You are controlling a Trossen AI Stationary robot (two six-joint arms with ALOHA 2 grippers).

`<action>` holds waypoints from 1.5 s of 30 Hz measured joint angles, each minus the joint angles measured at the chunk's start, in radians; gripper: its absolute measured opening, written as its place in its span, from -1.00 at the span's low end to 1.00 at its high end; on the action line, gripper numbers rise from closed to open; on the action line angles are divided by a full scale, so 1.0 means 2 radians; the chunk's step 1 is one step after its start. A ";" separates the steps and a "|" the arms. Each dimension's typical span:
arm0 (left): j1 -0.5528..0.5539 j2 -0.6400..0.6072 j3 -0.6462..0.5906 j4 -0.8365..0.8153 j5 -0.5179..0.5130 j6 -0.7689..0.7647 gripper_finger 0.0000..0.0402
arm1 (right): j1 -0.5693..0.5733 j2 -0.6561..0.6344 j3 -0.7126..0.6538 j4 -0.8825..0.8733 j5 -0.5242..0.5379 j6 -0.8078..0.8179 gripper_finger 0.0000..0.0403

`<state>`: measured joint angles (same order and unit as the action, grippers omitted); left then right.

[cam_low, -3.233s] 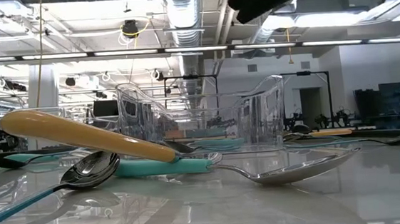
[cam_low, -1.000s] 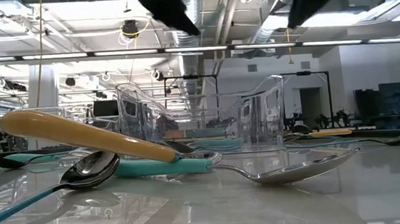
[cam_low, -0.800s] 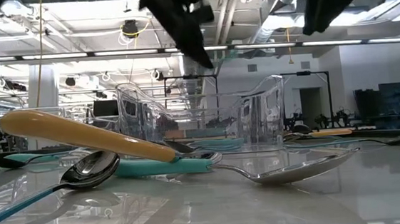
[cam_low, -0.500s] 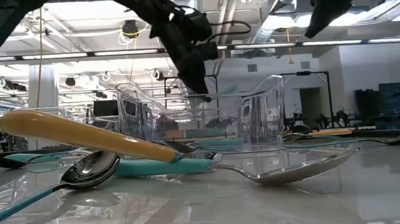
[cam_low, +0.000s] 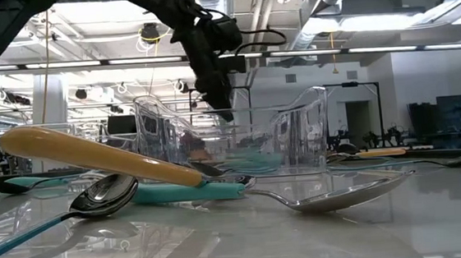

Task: Sort silverware by color (type)
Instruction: Put the blue spoon into the bottom transparent bin

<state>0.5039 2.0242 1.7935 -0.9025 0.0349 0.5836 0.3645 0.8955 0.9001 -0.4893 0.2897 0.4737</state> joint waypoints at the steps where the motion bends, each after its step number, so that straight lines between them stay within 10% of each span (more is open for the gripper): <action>1: 0.002 -0.004 0.009 -0.014 0.002 -0.003 0.11 | 0.001 -0.004 0.000 0.006 0.000 0.014 0.01; 11: 0.023 -0.093 0.018 -0.129 0.256 -0.097 0.06 | -0.025 0.041 0.013 -0.028 0.041 -0.072 0.01; 25: -0.074 -0.284 -0.065 -0.127 0.133 -0.215 -0.16 | -0.115 0.095 0.026 -0.262 -0.021 -0.011 0.01; 36: -0.095 -0.507 -0.383 0.182 0.090 -0.303 -0.21 | -0.192 0.106 -0.037 -0.212 -0.107 -0.052 0.01; 45: -0.099 -0.550 -0.539 0.414 0.094 -0.311 -0.21 | -0.190 0.105 -0.079 -0.179 -0.102 -0.060 0.01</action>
<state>0.3065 0.9233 0.7159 -0.0746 0.2230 -0.0391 -0.0159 1.1049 0.7420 -0.8474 0.0856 0.3532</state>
